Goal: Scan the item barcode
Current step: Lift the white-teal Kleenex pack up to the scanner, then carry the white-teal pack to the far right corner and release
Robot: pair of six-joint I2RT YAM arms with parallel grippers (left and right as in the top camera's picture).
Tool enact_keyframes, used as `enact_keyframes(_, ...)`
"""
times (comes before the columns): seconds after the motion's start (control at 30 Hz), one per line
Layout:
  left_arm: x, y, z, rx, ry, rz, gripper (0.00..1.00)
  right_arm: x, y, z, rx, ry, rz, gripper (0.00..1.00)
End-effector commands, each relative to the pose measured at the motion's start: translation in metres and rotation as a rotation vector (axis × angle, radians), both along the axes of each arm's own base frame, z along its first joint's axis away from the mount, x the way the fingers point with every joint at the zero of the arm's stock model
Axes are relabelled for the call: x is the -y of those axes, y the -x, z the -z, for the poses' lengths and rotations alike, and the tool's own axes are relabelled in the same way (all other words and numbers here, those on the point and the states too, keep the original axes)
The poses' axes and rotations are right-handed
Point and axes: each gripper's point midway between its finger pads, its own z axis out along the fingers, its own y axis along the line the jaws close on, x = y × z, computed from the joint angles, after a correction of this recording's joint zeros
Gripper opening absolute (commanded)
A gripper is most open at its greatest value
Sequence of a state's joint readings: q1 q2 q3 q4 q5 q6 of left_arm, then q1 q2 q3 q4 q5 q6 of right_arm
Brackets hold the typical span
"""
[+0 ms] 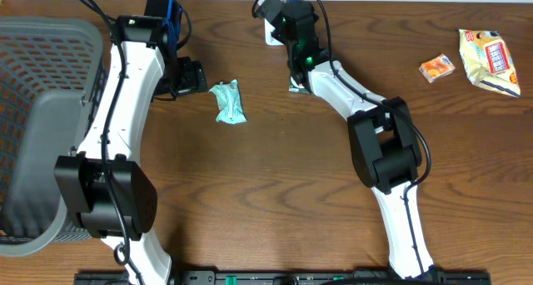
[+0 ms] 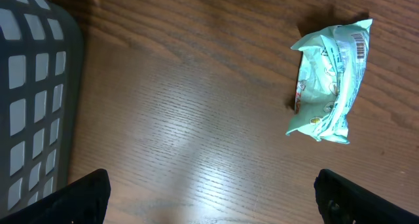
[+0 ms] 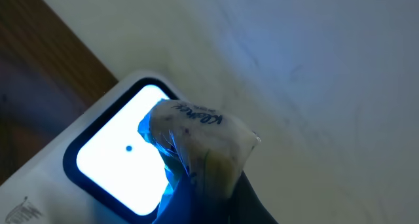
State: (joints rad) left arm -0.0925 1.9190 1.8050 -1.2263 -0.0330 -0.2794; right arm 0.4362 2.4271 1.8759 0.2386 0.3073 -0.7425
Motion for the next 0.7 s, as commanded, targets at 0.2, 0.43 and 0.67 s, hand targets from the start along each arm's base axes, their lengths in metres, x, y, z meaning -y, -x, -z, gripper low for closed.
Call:
enact_keyframes(0.2,-0.004,0.003,0.002,-0.012,-0.016,0.012,0.98,0.023,-0.002,-0.053,0.095,0.050,0.122,0.01)
enact_keyframes(0.43,-0.004,0.003,0.002,-0.012,-0.016,0.012,0.98,0.109,0.006,-0.093,0.003,-0.108,0.301,0.01)
enact_keyframes(0.67,-0.004,0.003,0.002,-0.012,-0.016,0.012,0.98,0.247,0.026,-0.068,-0.183,-0.184,0.584,0.01)
